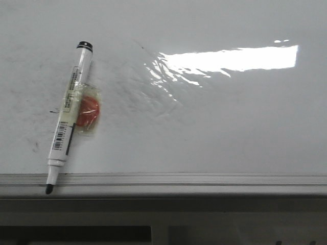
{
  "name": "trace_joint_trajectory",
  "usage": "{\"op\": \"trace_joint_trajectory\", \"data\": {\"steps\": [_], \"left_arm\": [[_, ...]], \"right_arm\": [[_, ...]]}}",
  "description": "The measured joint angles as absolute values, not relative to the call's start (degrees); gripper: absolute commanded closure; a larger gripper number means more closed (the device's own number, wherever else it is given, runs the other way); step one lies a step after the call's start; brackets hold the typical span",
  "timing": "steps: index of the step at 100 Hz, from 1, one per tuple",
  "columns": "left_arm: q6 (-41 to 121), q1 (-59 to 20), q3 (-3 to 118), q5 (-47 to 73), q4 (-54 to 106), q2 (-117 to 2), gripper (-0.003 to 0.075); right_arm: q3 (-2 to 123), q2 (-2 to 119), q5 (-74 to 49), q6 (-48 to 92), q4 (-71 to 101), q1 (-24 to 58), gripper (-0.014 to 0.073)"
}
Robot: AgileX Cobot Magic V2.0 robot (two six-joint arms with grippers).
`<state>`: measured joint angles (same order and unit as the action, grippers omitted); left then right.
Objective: Write number 8 on whiteboard
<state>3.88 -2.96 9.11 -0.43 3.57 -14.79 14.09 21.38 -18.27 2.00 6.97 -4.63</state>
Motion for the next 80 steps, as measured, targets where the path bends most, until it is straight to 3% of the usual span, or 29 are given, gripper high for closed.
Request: {"op": "trace_joint_trajectory", "data": {"steps": [52,80], "left_arm": [[3.78,-43.48,12.75,-6.62,6.43,-35.29,0.0336],[3.78,-49.26,13.79,-15.33,11.37,-50.42,0.0338]], "right_arm": [[14.09,21.38,-19.77,2.00,6.97,-4.63,0.0657],[14.09,21.38,-19.77,2.00,6.97,-4.63,0.0657]]}}
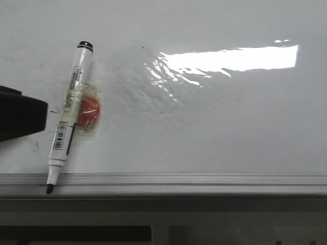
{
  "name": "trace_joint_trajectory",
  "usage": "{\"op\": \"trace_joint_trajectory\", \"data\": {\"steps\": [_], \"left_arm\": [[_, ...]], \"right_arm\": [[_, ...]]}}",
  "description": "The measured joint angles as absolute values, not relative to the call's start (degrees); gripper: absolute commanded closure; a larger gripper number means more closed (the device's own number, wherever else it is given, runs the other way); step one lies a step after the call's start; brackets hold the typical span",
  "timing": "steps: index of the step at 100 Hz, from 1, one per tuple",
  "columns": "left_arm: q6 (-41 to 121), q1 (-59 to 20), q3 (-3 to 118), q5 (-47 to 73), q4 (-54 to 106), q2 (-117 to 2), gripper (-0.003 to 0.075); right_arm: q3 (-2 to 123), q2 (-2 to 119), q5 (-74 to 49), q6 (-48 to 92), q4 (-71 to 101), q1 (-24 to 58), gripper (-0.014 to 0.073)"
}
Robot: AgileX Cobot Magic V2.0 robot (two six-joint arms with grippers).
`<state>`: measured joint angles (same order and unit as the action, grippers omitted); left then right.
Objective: Write number 8 on whiteboard
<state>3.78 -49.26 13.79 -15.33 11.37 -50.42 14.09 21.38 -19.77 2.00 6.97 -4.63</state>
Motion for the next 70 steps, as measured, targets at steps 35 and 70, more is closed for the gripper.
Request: {"op": "trace_joint_trajectory", "data": {"steps": [35,70], "left_arm": [[3.78,-49.42,16.86,-16.12,11.49,-60.22,0.0552],[3.78,-49.65,16.98,-15.65,11.37,-62.15,0.0741]], "right_arm": [[14.09,21.38,-20.63,2.00,6.97,-4.63,0.0657],[14.09,21.38,-21.69,1.96,6.97,-0.87,0.0657]]}}
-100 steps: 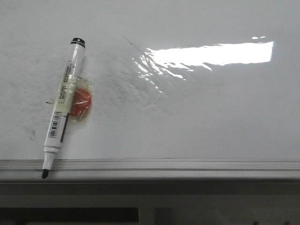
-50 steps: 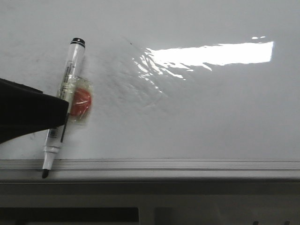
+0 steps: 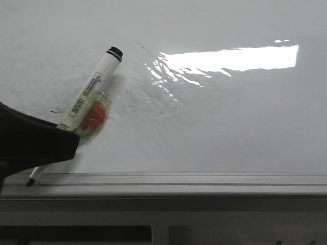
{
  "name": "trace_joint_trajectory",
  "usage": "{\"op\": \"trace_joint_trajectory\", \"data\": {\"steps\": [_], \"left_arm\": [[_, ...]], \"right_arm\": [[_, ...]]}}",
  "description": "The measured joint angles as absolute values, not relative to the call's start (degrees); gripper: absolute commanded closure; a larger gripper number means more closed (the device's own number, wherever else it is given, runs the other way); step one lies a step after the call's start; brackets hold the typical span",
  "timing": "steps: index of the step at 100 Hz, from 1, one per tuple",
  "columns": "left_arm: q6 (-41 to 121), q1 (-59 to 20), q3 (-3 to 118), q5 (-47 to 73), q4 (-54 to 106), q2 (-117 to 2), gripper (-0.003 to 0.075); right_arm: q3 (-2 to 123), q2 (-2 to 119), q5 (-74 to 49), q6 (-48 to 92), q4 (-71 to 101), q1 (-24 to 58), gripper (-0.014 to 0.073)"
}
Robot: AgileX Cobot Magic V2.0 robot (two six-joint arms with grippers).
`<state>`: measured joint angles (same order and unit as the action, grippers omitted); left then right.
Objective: Write number 8 on whiteboard
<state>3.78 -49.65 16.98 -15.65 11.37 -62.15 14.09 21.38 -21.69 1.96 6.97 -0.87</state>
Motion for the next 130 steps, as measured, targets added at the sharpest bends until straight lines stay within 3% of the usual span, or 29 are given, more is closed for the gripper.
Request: {"op": "trace_joint_trajectory", "data": {"steps": [62,73,85,91,130], "left_arm": [[3.78,-49.65,19.94,-15.53,0.33,-61.25,0.0741],[3.78,-49.65,21.67,-15.65,-4.89,-61.25,0.0741],[3.78,-49.65,23.10,-16.17,-9.49,-61.25,0.0741],[3.78,-49.65,23.17,-16.92,-12.29,-61.25,0.0741],[3.78,-49.65,23.17,-20.68,-19.06,-61.25,0.0741]], "right_arm": [[19.17,24.10,-24.47,8.54,6.97,18.77,0.0647],[21.68,25.42,-24.47,10.39,6.97,23.63,0.0545],[25.25,27.68,-24.54,11.69,6.97,29.76,0.0342],[27.20,29.41,-24.54,12.06,6.97,32.94,0.0287],[38.16,43.70,-24.11,12.56,6.97,44.58,0.0280]]}}
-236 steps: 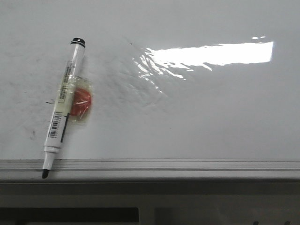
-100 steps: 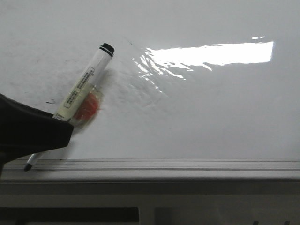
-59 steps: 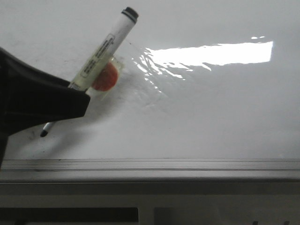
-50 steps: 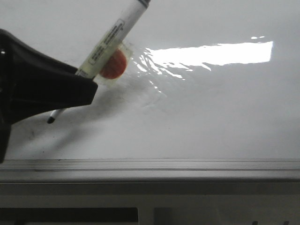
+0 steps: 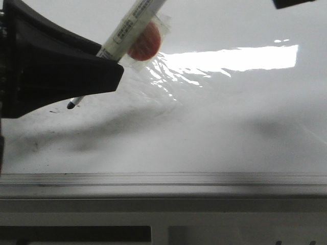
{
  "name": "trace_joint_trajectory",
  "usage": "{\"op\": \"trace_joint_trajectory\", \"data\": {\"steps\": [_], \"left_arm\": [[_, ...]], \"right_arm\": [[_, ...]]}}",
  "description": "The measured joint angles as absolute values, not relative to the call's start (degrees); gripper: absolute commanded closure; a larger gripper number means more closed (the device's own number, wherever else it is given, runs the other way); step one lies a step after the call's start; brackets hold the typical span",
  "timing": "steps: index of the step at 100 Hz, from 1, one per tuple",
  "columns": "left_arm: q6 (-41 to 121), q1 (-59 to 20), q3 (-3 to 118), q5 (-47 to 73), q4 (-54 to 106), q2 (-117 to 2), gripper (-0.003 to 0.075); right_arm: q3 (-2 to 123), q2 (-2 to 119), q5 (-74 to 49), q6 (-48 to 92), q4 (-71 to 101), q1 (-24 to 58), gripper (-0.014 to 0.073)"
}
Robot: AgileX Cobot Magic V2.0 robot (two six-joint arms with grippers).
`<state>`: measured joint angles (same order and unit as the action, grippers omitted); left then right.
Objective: Write number 8 on whiteboard
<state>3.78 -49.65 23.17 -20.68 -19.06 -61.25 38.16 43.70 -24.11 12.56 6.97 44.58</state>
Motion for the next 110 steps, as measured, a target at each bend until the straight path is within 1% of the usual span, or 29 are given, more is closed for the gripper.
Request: {"op": "trace_joint_trajectory", "data": {"steps": [17,36,68,72,77,78,82,85,86,93,100,110], "left_arm": [[3.78,-49.65,23.17,-20.78,-25.47,-61.25,0.0741],[3.78,-49.65,23.20,-20.78,-26.46,-61.25,0.0741],[3.78,-49.65,23.20,-20.78,-26.82,-61.25,0.0741],[3.78,-49.65,23.20,-20.78,-26.92,-61.25,0.0741],[3.78,-49.65,23.20,-20.78,-26.92,-61.25,0.0741],[3.78,-49.65,23.20,-20.78,-26.92,-61.25,0.0741],[3.78,-49.65,23.20,-20.78,-26.92,-61.25,0.0741],[3.78,-49.65,23.20,-20.78,-26.92,-61.25,0.0741],[3.78,-49.65,23.20,-20.78,-26.92,-61.25,0.0740],[3.78,-49.65,23.20,-20.65,-27.05,-61.25,0.0732],[4.28,-49.65,23.20,-20.44,-27.77,-61.25,0.0665],[4.16,-49.65,23.20,-20.44,-27.65,-61.25,0.0494]], "right_arm": [[42.00,50.21,-24.43,12.56,7.67,44.71,0.0281],[47.26,56.06,-29.25,12.56,9.22,46.12,0.0281],[51.22,60.08,-30.23,12.56,9.46,49.21,0.0287],[51.22,60.56,-30.36,12.56,9.46,49.21,0.0314],[51.22,61.15,-30.35,12.56,9.46,49.21,0.0389],[51.22,61.21,-30.35,12.56,9.46,49.21,0.0389],[51.22,61.67,-30.35,12.56,9.46,49.21,0.0476],[51.22,61.92,-30.35,12.56,9.46,49.21,0.0516],[51.22,61.91,-30.35,12.56,9.46,49.21,0.0557],[51.22,62.13,-30.43,12.56,9.80,49.21,0.0664],[51.26,62.13,-30.57,12.56,10.46,49.52,0.0663],[51.26,62.13,-30.57,12.60,10.68,49.62,0.0663]]}}
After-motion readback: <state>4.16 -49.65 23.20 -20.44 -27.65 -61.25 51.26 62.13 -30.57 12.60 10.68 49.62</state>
